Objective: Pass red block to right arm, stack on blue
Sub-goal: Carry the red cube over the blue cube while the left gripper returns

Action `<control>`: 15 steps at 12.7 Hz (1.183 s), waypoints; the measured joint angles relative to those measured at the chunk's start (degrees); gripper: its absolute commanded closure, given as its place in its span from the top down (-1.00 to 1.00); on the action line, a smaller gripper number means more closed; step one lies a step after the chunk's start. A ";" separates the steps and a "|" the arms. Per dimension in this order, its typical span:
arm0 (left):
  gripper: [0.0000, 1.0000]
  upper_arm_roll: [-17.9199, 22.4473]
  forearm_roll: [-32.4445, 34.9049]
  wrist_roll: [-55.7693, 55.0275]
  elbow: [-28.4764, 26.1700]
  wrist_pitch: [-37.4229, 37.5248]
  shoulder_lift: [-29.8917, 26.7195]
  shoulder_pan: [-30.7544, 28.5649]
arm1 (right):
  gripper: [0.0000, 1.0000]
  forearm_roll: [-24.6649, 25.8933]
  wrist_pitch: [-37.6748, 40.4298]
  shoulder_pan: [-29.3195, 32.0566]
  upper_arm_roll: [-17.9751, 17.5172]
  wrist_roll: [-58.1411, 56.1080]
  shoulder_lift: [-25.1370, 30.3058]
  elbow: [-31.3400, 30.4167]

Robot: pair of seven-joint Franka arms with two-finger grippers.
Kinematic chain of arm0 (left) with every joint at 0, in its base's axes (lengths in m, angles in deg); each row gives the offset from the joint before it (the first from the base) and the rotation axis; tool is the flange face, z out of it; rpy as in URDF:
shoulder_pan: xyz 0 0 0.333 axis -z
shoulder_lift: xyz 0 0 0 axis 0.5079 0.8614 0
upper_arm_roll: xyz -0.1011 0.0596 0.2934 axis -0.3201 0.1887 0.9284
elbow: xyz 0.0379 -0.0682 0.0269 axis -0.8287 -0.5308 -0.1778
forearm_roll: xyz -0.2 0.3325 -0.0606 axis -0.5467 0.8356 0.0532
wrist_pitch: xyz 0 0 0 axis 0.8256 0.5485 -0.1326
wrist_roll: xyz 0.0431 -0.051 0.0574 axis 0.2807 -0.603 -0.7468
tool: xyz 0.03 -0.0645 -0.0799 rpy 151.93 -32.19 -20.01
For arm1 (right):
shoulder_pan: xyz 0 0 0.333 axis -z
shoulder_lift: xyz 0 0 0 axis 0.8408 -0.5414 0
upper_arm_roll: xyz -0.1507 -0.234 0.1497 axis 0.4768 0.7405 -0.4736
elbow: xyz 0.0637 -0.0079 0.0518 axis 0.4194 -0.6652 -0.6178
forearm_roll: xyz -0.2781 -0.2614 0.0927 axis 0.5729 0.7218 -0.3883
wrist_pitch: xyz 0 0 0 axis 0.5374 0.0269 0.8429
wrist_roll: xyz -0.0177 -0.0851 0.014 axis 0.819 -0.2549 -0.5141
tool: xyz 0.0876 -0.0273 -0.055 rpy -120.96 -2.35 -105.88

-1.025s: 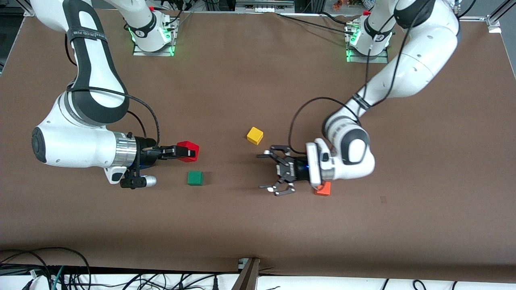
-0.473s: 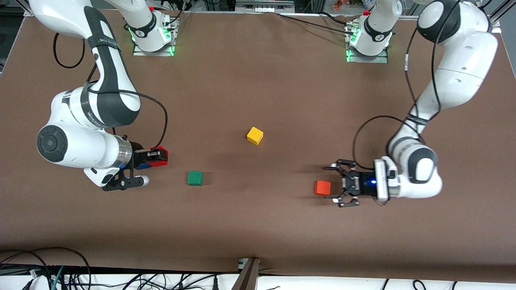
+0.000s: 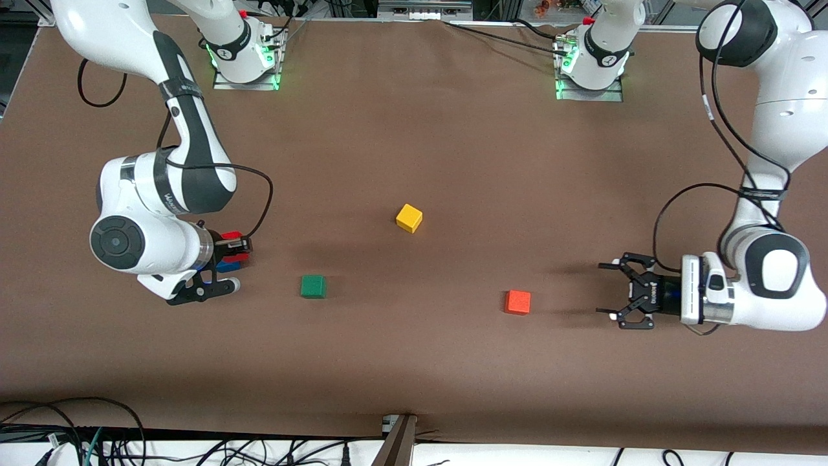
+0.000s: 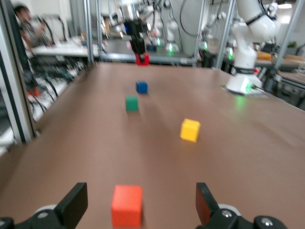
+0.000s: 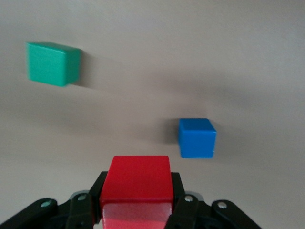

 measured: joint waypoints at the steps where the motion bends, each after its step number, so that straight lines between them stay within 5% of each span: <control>1: 1.00 1.70 2.85 -1.92 1.86 2.54 -0.25 0.13 | -1.00 0.92 -0.40 0.50 0.04 -0.74 -0.07 -0.78; 9: 1.00 5.57 32.93 -16.61 6.92 8.66 -13.20 0.28 | -1.00 1.82 -6.85 2.54 0.18 -5.68 -0.55 -6.06; 15: 1.00 5.72 39.78 -41.44 6.80 16.29 -23.27 1.82 | -1.00 2.09 -8.95 4.30 0.44 -8.65 -2.11 -7.33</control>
